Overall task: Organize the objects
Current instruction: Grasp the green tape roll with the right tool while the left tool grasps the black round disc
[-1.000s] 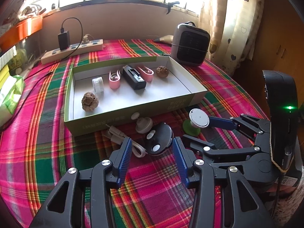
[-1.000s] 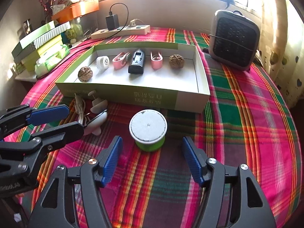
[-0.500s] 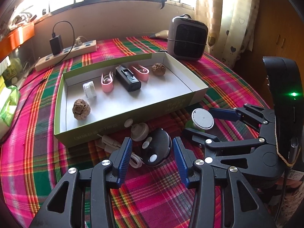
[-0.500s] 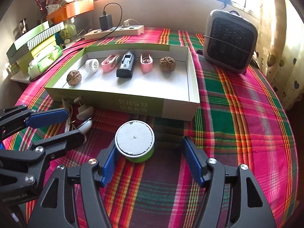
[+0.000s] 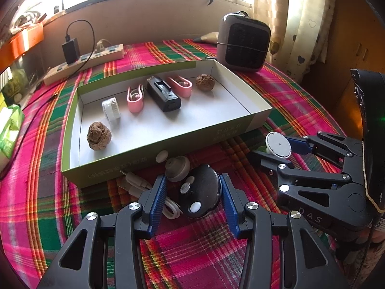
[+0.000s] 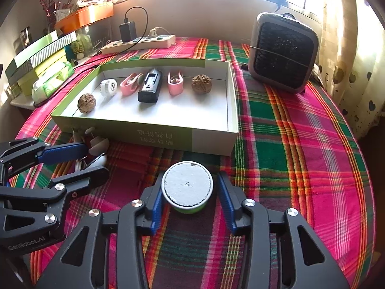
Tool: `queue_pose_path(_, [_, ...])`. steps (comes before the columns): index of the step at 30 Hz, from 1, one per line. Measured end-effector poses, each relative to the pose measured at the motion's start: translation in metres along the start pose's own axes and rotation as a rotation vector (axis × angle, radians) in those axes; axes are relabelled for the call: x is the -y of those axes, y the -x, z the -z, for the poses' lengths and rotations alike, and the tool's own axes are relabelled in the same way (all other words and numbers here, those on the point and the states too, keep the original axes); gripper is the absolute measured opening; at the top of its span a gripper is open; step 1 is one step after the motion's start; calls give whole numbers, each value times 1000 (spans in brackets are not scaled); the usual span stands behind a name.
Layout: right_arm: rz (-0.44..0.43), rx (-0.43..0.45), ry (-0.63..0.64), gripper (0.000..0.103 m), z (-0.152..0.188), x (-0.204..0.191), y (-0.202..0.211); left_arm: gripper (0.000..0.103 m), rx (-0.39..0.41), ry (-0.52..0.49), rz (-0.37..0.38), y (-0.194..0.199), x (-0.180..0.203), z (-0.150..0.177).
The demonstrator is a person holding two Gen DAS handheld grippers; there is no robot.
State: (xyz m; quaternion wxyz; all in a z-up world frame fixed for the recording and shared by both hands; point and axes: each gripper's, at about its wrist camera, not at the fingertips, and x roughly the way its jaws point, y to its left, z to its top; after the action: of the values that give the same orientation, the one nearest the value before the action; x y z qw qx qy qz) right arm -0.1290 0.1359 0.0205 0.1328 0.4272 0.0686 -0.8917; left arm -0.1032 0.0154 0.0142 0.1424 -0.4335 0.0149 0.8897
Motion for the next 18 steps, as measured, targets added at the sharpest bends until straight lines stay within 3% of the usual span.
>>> queue_pose_path(4, [1,1,3,35,0,1,1,38,-4,6,1,0,1,1])
queue_pose_path(9, [2,3,-1,35,1,2,1,30,-8,16,8,-1,2,3])
queue_pose_path(18, [1,3,0,34,1,2,1,30,-5,19,11,0,3,4])
